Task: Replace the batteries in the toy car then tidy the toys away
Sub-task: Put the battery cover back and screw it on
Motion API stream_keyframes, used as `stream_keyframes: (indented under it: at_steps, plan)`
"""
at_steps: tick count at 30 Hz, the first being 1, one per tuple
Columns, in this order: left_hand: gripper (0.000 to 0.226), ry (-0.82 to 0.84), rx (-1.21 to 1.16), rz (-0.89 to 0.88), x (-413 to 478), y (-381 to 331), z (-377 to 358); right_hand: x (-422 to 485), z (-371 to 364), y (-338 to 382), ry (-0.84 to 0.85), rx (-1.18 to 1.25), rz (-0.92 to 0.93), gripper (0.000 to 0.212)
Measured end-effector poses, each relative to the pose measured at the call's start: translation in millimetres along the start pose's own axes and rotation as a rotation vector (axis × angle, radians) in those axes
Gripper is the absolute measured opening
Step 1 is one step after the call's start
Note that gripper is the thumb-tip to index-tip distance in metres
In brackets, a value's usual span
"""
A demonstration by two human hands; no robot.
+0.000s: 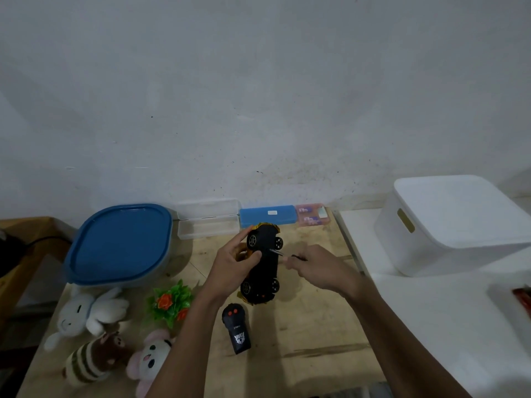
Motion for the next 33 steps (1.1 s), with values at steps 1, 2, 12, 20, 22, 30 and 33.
stream_keyframes:
  at_steps: [1,2,12,20,22,30,33]
  plan:
    - [0.055,-0.008,-0.012,0.005,0.4,1.1,-0.4,0.8,-1.8,-3.9,0.008,0.022,-0.031,0.04]
    - [0.055,-0.022,-0.03,0.013,0.6,2.1,-0.2,1.7,-4.1,-9.6,0.02,0.063,-0.073,0.037]
    - [0.052,-0.246,-0.229,0.173,8.9,23.2,-17.1,15.8,-40.2,-29.0,0.081,0.356,0.028,0.059]
    - [0.052,-0.12,0.103,0.33,23.8,21.6,-26.8,36.6,-33.1,-51.0,0.146,0.546,-0.038,0.049]
    - [0.061,-0.05,0.114,0.402,23.7,29.6,-30.5,38.8,-32.8,-59.9,0.217,0.632,-0.081,0.057]
    - [0.054,-0.218,0.198,0.418,36.6,54.5,-42.1,65.7,-16.5,-98.3,0.185,0.462,-0.129,0.021]
    - [0.054,-0.204,0.508,0.41,41.7,73.5,-50.0,77.4,-1.6,-120.8,0.12,0.482,-0.214,0.021]
Point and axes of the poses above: each hand's wrist, its own x-axis towards the middle knuckle, its own z-axis out of the back of the hand, y = z × x, the point moved 8 cm from there along x, towards the middle knuckle, and after that the axes turned 6 degrees about -z, right-handed, at the moved point
